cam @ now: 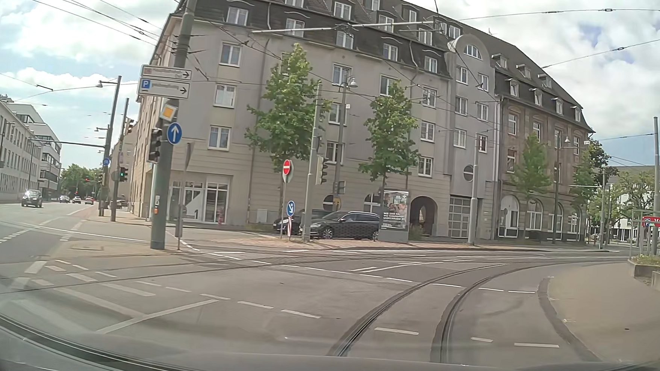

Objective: Follow the waypoints while adhering to traffic rules and regulations

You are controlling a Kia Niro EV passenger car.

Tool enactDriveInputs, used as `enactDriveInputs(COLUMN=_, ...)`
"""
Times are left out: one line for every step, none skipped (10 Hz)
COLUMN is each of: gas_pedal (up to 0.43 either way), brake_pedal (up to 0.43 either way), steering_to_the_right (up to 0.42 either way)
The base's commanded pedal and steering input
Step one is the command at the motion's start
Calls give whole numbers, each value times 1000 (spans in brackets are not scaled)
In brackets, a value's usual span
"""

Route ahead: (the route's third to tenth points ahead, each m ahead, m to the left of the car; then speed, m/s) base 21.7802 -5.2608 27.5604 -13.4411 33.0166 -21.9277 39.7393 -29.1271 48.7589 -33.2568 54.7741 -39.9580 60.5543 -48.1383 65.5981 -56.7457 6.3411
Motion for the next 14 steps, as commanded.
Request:
enactDriveInputs(gas_pedal=28, brake_pedal=30, steering_to_the_right=164)
enactDriveInputs(gas_pedal=28, brake_pedal=30, steering_to_the_right=164)
enactDriveInputs(gas_pedal=28, brake_pedal=30, steering_to_the_right=163)
enactDriveInputs(gas_pedal=28, brake_pedal=30, steering_to_the_right=163)
enactDriveInputs(gas_pedal=28, brake_pedal=30, steering_to_the_right=163)
enactDriveInputs(gas_pedal=20, brake_pedal=30, steering_to_the_right=162)
enactDriveInputs(gas_pedal=20, brake_pedal=30, steering_to_the_right=162)
enactDriveInputs(gas_pedal=28, brake_pedal=30, steering_to_the_right=160)
enactDriveInputs(gas_pedal=39, brake_pedal=30, steering_to_the_right=158)
enactDriveInputs(gas_pedal=59, brake_pedal=30, steering_to_the_right=157)
enactDriveInputs(gas_pedal=98, brake_pedal=30, steering_to_the_right=157)
enactDriveInputs(gas_pedal=130, brake_pedal=30, steering_to_the_right=156)
enactDriveInputs(gas_pedal=130, brake_pedal=30, steering_to_the_right=159)
enactDriveInputs(gas_pedal=130, brake_pedal=30, steering_to_the_right=165)
